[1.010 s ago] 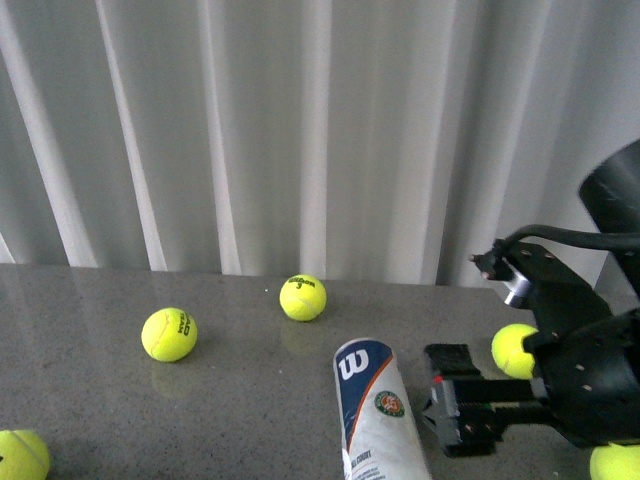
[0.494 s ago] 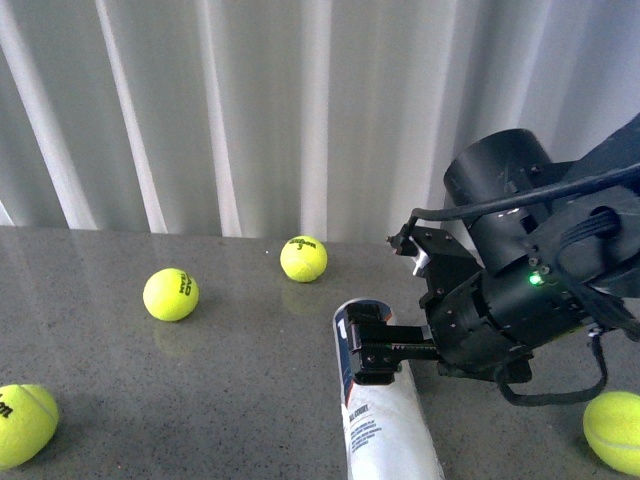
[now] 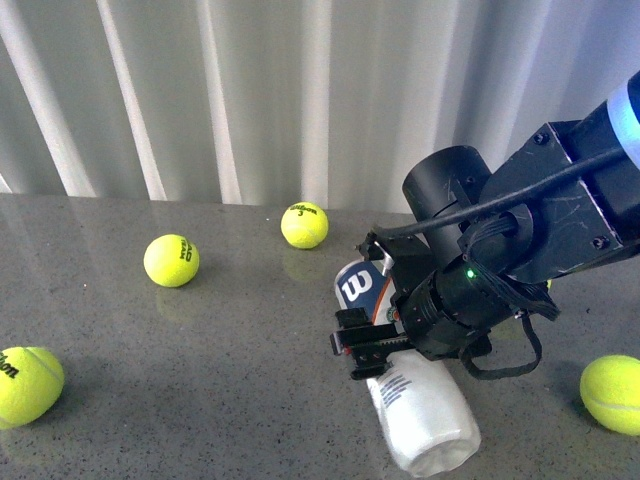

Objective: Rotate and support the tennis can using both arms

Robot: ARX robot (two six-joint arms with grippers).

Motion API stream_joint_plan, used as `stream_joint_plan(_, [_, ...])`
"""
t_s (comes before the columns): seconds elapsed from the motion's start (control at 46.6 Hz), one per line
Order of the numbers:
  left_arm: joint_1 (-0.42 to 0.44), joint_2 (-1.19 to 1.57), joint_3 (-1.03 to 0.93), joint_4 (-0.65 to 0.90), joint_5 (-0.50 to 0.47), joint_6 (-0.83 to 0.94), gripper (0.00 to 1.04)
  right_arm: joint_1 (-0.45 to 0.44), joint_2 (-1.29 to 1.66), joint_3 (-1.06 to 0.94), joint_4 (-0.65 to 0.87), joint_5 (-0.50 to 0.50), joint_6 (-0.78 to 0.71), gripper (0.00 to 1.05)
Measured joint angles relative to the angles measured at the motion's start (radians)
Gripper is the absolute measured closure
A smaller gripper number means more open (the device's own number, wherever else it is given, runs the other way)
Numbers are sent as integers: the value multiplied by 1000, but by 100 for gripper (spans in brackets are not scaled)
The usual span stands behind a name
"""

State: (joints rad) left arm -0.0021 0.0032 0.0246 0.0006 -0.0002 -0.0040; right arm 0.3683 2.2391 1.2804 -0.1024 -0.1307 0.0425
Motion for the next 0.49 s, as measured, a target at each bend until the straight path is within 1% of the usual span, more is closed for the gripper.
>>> stream_joint_plan(0.021, [0,0,0,0,0,0,7,-3,-8,-10,7,5,-58,33])
stream_joint_plan(0.086, [0,0,0,0,0,0,7,-6,-35,-55,69,35,-195,42])
stream_joint_plan(0.107, [0,0,0,0,0,0,7,-9,-51,-79,102,36,-300,46])
stream_joint_plan(0.172, [0,0,0,0,0,0,7,-19,-86,-127,154,6,-486,53])
stream_joint_plan(0.193, [0,0,0,0,0,0,7,-26,-105,-145,167,-18,-611,57])
stream_joint_plan(0.258, [0,0,0,0,0,0,7,-34,-132,-160,167,-52,-806,63])
stream_joint_plan(0.301, [0,0,0,0,0,0,7,-39,-147,-160,153,-71,-992,68])
stream_joint_plan(0.322, [0,0,0,0,0,0,7,-40,-148,-160,149,-75,-1007,68])
stream_joint_plan(0.387, [0,0,0,0,0,0,7,-45,-154,-157,116,-102,-1197,73])
stream_joint_plan(0.494, [0,0,0,0,0,0,7,-44,-141,-148,89,-116,-1384,76])
